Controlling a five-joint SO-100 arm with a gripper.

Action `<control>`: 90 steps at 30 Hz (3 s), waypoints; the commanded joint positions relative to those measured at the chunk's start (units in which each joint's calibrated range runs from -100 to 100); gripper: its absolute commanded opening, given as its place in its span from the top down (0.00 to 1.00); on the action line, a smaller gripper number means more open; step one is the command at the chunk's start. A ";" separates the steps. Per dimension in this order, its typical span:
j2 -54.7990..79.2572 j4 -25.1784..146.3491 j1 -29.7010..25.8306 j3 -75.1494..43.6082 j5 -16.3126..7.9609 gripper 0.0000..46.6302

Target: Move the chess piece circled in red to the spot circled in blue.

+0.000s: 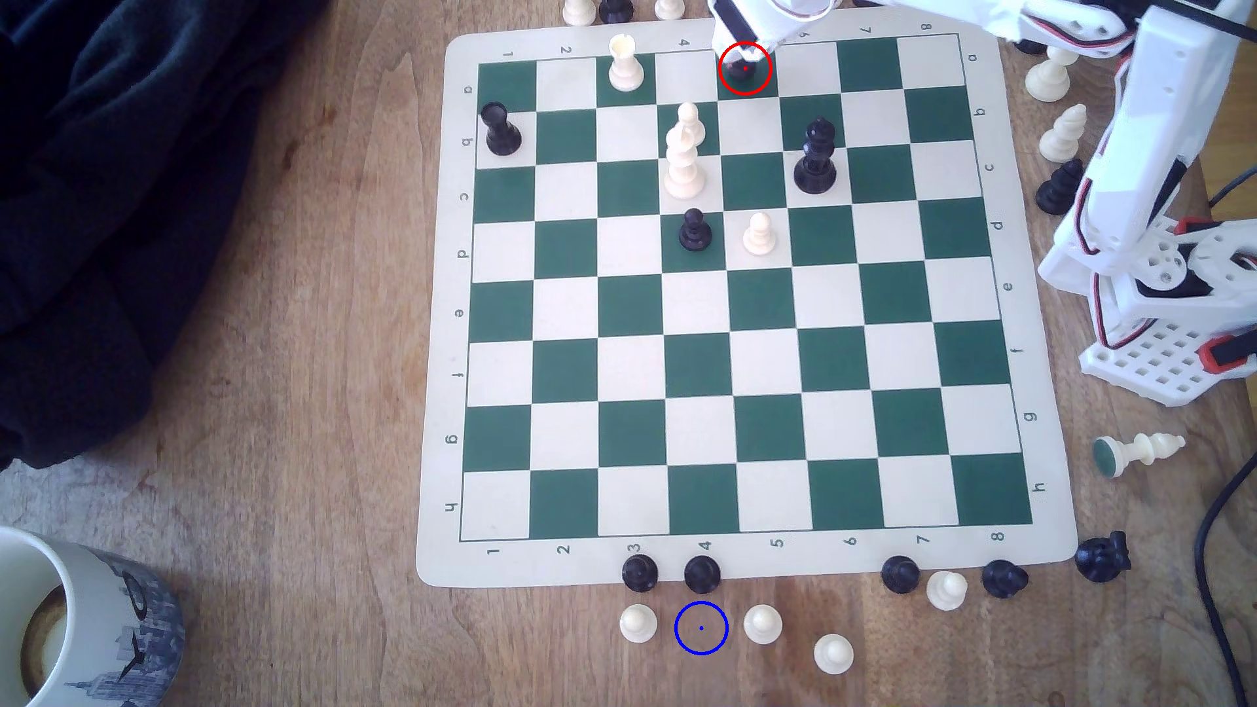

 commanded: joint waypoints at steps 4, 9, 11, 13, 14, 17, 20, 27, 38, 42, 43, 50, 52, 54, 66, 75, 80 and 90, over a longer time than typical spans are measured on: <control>-16.28 10.62 -2.57 -10.60 0.39 0.99; -26.21 18.40 -11.02 -10.60 0.15 0.99; -29.61 22.49 -16.88 -11.69 -0.39 0.99; -31.39 24.54 -20.64 -12.32 -0.73 0.99; -32.24 25.69 -22.52 -12.69 -0.83 0.99; -35.38 28.14 -30.34 -12.96 -0.88 0.99; -35.89 28.55 -38.71 -12.96 -0.83 0.99; -26.47 23.39 -50.99 -14.68 -0.63 0.99; -9.75 9.47 -63.97 -14.59 -0.39 0.99; -3.63 5.95 -65.61 -14.68 -0.29 0.99; -2.70 5.46 -65.85 -14.68 -0.10 0.99; 6.04 2.92 -65.07 -20.12 0.44 0.99; 7.06 2.59 -64.83 -21.12 0.44 0.99; 8.00 2.51 -64.67 -22.12 0.59 0.99; 12.16 2.51 -62.25 -24.29 1.51 0.99; 13.94 2.59 -61.86 -24.47 2.05 0.99; 15.21 2.51 -61.39 -25.92 2.20 0.99; 15.30 3.41 -62.02 -26.56 2.20 0.83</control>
